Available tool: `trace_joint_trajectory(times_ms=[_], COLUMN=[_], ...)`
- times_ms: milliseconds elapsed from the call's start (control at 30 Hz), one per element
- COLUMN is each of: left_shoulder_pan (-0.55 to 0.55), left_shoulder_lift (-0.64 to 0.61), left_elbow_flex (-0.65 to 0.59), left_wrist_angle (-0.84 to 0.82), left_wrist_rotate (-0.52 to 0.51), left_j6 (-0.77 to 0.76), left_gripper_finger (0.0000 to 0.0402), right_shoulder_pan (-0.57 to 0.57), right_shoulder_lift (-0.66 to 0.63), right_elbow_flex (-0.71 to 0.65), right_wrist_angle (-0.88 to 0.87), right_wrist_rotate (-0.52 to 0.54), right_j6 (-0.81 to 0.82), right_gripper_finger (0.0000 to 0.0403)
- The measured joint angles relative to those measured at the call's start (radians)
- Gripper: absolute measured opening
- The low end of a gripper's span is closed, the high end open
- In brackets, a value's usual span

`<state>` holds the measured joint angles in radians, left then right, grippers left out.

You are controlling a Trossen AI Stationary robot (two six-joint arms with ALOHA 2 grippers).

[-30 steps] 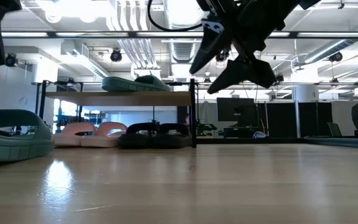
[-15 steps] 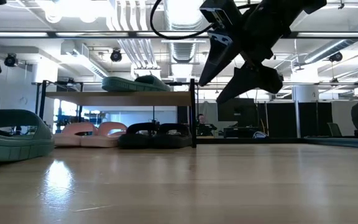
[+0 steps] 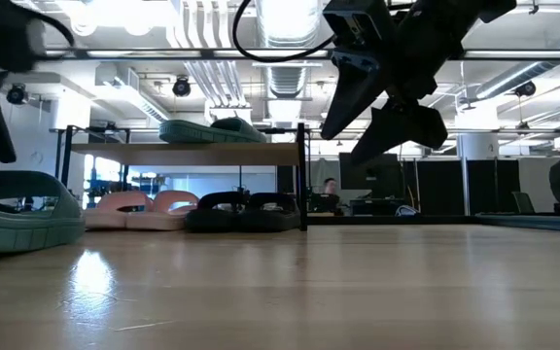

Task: Pick and place slides into the shelf
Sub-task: Put the green slide on the shelf

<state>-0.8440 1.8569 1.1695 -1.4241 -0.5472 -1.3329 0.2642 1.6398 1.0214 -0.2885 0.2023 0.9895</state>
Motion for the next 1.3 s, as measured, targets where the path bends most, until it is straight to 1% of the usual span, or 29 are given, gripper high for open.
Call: trace_joint_trajectory(times_ms=[67,133,200,300,467,533,600,667,800,833,1000,1067,1133,1233,1267,1300], left_shoulder_pan=[0.027,0.050,0.069,0.088,0.096,0.097,0.099,0.102,0.113,0.117,0.117,0.117,0.118,0.121,0.126,0.137], left_shoulder_lift=[0.007,0.007,0.003,-0.003,-0.006,-0.016,-0.027,-0.037,-0.065,-0.074,-0.157,-0.210,-0.266,-0.354,-0.385,-0.420], left_elbow_flex=[-0.014,-0.030,-0.056,-0.098,-0.139,-0.153,-0.163,-0.168,-0.177,-0.177,-0.162,-0.139,-0.098,-0.026,-0.008,0.002], left_wrist_angle=[-0.055,-0.065,-0.023,0.080,0.105,0.103,0.105,0.106,0.105,0.105,0.078,0.025,-0.043,-0.147,-0.152,-0.141], left_wrist_rotate=[0.012,0.014,0.014,0.023,0.039,0.040,0.040,0.038,0.023,0.017,0.004,-0.020,-0.065,-0.172,-0.210,-0.245], left_j6=[-0.074,-0.101,-0.085,-0.011,0.038,0.042,0.075,0.123,0.211,0.217,0.222,0.250,0.278,0.304,0.322,0.389], left_gripper_finger=[0.0180,0.0180,0.0180,0.0180,0.0174,0.0160,0.0135,0.0102,0.0022,0.0012,0.0003,0.0003,0.0002,0.0001,0.0001,0.0001], right_shoulder_pan=[0.000,0.000,0.000,0.000,0.000,0.000,0.000,0.000,-0.001,-0.001,-0.003,-0.003,-0.003,-0.003,-0.003,-0.003], right_shoulder_lift=[0.000,0.000,0.000,0.000,0.000,0.000,0.000,0.000,0.000,0.000,0.000,-0.001,-0.001,-0.002,-0.002,-0.002], right_elbow_flex=[0.000,0.000,0.000,0.000,0.000,0.000,0.000,0.000,0.000,0.000,0.000,0.000,0.000,0.000,0.001,0.002], right_wrist_angle=[0.000,0.000,0.000,0.000,0.000,0.000,0.000,0.000,0.000,0.001,0.014,0.024,0.035,0.040,0.040,0.040], right_wrist_rotate=[0.000,0.000,0.000,0.000,0.000,0.000,0.000,0.000,0.000,0.000,0.001,0.002,0.005,0.008,0.008,0.008], right_j6=[-0.003,-0.003,-0.003,0.001,0.015,0.015,0.016,0.032,0.057,0.057,0.057,0.057,0.057,0.057,0.057,0.057], right_gripper_finger=[0.0224,0.0224,0.0224,0.0224,0.0224,0.0224,0.0224,0.0224,0.0224,0.0224,0.0224,0.0224,0.0224,0.0224,0.0224,0.0224])
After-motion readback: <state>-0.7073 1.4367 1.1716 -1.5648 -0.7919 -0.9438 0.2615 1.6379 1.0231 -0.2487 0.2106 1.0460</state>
